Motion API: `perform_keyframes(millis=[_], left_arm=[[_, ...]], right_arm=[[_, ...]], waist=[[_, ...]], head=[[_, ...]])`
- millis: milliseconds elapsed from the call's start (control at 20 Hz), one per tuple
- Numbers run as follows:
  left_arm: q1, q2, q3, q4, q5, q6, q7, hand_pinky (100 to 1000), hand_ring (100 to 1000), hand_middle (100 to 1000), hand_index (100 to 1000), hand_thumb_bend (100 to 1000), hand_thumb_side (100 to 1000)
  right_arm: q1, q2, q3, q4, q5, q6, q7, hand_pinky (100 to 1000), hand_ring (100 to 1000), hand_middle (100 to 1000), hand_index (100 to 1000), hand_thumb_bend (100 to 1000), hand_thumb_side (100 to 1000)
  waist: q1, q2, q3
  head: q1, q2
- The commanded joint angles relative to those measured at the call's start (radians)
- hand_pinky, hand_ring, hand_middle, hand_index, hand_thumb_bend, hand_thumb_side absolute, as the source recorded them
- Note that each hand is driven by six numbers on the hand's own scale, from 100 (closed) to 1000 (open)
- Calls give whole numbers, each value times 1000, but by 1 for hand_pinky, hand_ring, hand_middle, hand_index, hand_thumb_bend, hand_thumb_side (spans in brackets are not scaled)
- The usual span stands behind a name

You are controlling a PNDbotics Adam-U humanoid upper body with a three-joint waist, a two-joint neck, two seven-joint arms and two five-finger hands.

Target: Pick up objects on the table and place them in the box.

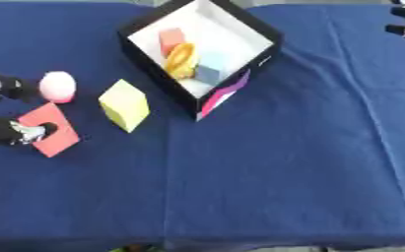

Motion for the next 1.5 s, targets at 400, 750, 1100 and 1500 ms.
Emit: perform_keyframes(millis=[400, 750, 1100, 1500], left_arm=[[-51, -22, -32, 82, -87, -39, -38, 936, 903, 761, 871, 522, 428], [-93, -64, -62, 152, -150, -61, -54, 933, 900, 759, 868, 535, 410], [-125, -104, -84, 202, -173, -80, -65, 886, 821, 687, 821, 469, 368], [-131, -81, -35, 113, -148, -99, -39, 664, 509, 415, 649, 266, 100]], right_arm=[[-8, -12, -3, -1, -5, 1, -5, 795, 886, 780, 858, 227, 568], [-2, -11, -2, -3, -8, 2, -3, 796, 884, 788, 858, 225, 571], [1, -7, -4, 3, -7, 2, 0, 798, 883, 789, 859, 222, 576], [-2, -10, -8, 9, -12, -3, 7, 800, 883, 788, 859, 222, 573]], waist=[[18, -17, -5], [19, -17, -5], [19, -17, -6], [21, -20, 0]], head=[[15, -2], [20, -2], [26, -2], [27, -2]])
